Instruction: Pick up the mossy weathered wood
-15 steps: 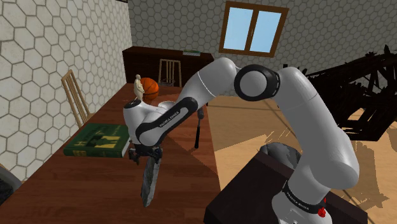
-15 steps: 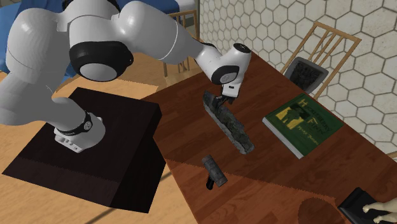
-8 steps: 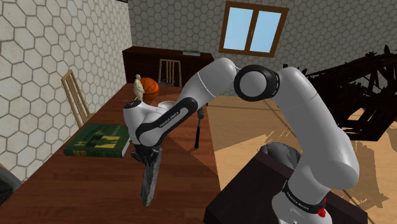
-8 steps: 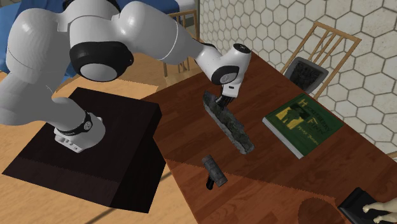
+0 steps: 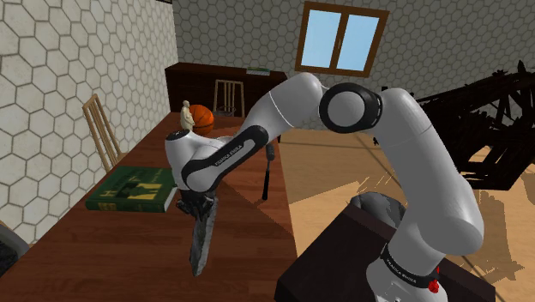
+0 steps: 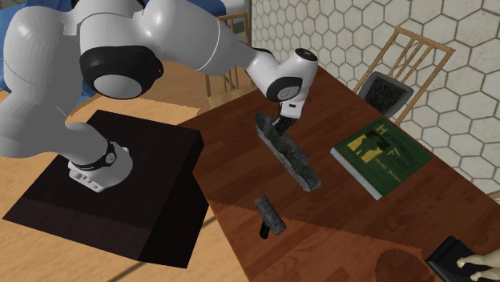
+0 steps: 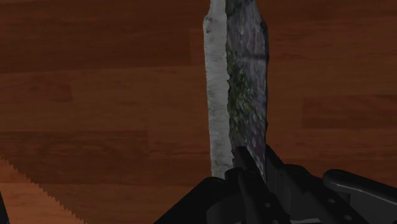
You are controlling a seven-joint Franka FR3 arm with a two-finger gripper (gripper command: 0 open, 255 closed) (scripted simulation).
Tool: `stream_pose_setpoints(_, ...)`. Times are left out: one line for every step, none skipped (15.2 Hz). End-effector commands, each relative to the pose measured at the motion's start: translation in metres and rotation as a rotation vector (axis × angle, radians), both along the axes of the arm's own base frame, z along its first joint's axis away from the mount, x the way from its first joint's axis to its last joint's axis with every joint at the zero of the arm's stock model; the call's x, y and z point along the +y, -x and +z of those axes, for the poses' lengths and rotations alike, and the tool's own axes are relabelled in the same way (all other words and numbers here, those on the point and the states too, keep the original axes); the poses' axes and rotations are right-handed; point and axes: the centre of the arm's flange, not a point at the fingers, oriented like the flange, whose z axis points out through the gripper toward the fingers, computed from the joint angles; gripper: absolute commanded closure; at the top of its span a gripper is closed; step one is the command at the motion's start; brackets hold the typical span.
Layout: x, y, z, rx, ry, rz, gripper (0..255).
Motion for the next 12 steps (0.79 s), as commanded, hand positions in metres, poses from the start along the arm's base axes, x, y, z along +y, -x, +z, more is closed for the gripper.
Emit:
stream_pose_setpoints(0.0, -0.001, 0.011, -0.001, 0.0, 0.0, 255)
stream_pose_setpoints(0.0, -0.001, 0.016, -0.001, 0.0, 0.0, 255)
stream_pose_setpoints(0.0, -0.001, 0.021, -0.001, 0.0, 0.0, 255)
stream_pose_setpoints(0.0, -0.001, 0.027, -0.001, 0.0, 0.0, 255)
stream_pose_setpoints(0.0, -0.001, 0.032, -0.001, 0.0, 0.0, 255)
stream_pose_setpoints(0.0, -0.001, 0.037, -0.001, 0.0, 0.0, 255)
stream_pose_setpoints(0.0, -0.001, 0.042, -0.001, 0.0, 0.0, 255)
stream_pose_setpoints(0.0, -0.001, 0.048, -0.001, 0.0, 0.0, 255)
stream_pose_setpoints(0.0, -0.001, 0.053, -0.001, 0.0, 0.0, 255)
stream_pose_setpoints(0.0, -0.001, 0.058, -0.001, 0.0, 0.0, 255)
stream_pose_setpoints(0.0, -0.001, 0.059, -0.001, 0.0, 0.0, 255)
stream_pose_setpoints(0.0, -0.001, 0.059, -0.001, 0.0, 0.0, 255)
